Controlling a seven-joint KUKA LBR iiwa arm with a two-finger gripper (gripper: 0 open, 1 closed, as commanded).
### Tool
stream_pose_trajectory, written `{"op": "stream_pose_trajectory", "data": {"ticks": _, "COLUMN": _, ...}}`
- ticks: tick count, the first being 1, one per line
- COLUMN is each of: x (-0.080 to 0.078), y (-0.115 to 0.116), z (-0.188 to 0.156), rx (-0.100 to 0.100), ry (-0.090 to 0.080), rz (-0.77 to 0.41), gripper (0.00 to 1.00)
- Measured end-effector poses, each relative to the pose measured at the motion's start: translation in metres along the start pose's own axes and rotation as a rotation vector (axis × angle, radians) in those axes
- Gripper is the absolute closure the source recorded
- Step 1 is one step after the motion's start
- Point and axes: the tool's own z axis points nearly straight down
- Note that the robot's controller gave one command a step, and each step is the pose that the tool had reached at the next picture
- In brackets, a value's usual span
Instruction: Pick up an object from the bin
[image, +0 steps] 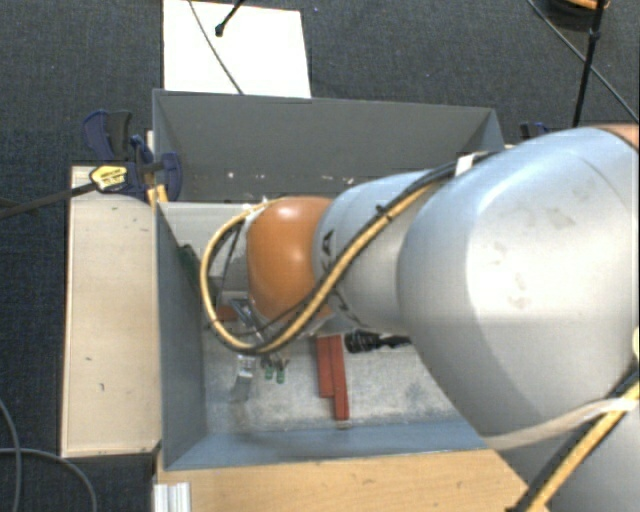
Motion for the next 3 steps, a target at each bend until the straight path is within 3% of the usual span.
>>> {"op": "stream_pose_trajectory", "data": {"ticks": 1, "x": 0.015, "y": -0.011, "z": 0.0, "rx": 0.0, "ry": -0.001, "rz": -0.316, "gripper": 0.0}}
{"op": "stream_pose_trajectory", "data": {"ticks": 2, "x": -0.045, "y": -0.04, "z": -0.025, "rx": 0.0, "ry": -0.011, "rz": -0.593, "gripper": 0.0}}
{"op": "stream_pose_trajectory", "data": {"ticks": 3, "x": -0.026, "y": -0.063, "z": 0.0, "rx": 0.0, "ry": -0.004, "rz": -0.928, "gripper": 0.0}}
